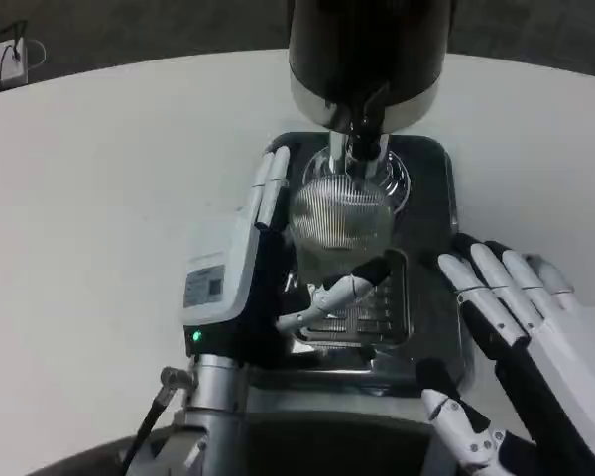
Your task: Grasp the cup under the faucet to collect the drink, then remove the cup.
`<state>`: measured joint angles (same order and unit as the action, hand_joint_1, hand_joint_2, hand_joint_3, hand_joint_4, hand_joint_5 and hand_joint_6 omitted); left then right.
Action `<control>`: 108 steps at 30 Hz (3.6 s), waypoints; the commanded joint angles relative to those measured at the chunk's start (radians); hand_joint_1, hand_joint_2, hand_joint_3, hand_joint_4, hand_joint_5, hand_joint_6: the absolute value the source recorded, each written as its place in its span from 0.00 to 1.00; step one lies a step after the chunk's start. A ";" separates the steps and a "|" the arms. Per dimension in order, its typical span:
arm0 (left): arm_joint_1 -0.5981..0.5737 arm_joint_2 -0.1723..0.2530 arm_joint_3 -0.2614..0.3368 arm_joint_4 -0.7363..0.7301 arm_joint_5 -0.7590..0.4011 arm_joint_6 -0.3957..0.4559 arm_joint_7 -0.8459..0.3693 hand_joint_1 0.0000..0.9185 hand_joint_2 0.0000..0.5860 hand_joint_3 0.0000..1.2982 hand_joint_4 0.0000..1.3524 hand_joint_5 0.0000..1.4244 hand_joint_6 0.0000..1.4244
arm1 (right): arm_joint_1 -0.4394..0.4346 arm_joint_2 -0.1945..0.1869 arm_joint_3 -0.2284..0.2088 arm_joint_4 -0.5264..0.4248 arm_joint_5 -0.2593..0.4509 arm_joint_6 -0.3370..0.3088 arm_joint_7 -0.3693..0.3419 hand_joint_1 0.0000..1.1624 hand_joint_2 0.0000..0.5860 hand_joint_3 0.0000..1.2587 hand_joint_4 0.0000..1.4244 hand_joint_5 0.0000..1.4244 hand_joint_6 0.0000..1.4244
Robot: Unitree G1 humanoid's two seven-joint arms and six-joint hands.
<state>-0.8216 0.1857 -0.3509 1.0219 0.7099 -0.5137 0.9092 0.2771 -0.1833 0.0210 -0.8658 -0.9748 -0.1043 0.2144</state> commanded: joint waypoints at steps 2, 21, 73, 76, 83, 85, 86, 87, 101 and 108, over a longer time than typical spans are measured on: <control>0.004 0.003 0.000 -0.028 -0.016 -0.035 -0.006 0.13 0.03 0.03 0.00 0.32 0.33 | 0.008 0.009 0.006 -0.003 0.002 0.007 -0.001 0.10 0.90 0.07 0.00 0.00 0.01; 0.382 0.031 0.241 -0.858 -0.177 0.039 -0.239 0.00 0.10 0.04 0.00 0.17 0.10 | 0.013 0.011 0.006 -0.012 0.026 0.011 0.015 0.10 0.90 0.07 0.00 0.00 0.01; 0.359 -0.024 0.212 -1.429 -0.449 0.432 -1.037 0.00 0.13 0.00 0.00 0.00 0.00 | 0.012 0.040 0.031 -0.032 0.021 0.043 0.017 0.10 0.90 0.07 0.00 0.00 0.01; 0.365 -0.023 0.213 -1.420 -0.433 0.425 -1.029 0.00 0.13 0.00 0.00 0.00 0.00 | 0.009 0.040 0.034 -0.029 0.019 0.045 0.017 0.10 0.90 0.07 0.00 0.00 0.01; 0.372 -0.023 0.211 -1.391 -0.433 0.436 -1.037 0.00 0.13 0.00 0.00 0.00 0.00 | 0.011 0.042 0.037 -0.028 0.018 0.047 0.015 0.10 0.90 0.07 0.00 0.00 0.01; 0.370 -0.024 0.209 -1.381 -0.435 0.440 -1.039 0.00 0.13 0.00 0.00 0.00 0.00 | 0.011 0.043 0.037 -0.029 0.018 0.047 0.014 0.10 0.90 0.07 0.00 0.00 0.01; 0.369 -0.024 0.209 -1.377 -0.435 0.442 -1.040 0.00 0.13 0.00 0.00 0.00 0.00 | 0.011 0.043 0.038 -0.029 0.018 0.047 0.014 0.10 0.90 0.07 0.00 0.00 0.01; 0.366 -0.023 0.207 -1.374 -0.434 0.444 -1.044 0.00 0.13 0.00 0.00 0.00 0.00 | 0.011 0.044 0.038 -0.028 0.017 0.048 0.014 0.10 0.90 0.07 0.00 0.00 0.01; 0.352 0.001 0.170 -1.389 -0.409 0.501 -1.107 0.00 0.13 0.00 0.00 0.00 0.00 | 0.007 0.047 0.040 -0.027 0.021 0.047 0.015 0.10 0.90 0.07 0.00 0.00 0.01; 0.323 0.044 0.148 -1.418 -0.361 0.531 -1.150 0.00 0.13 0.00 0.00 0.00 0.00 | 0.004 0.052 0.042 -0.026 0.022 0.050 0.017 0.10 0.90 0.07 0.00 0.00 0.01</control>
<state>-0.4837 0.2057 -0.1800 -0.3874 0.3214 -0.0021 -0.2057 0.2796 -0.1352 0.0577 -0.8780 -0.9545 -0.0593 0.2297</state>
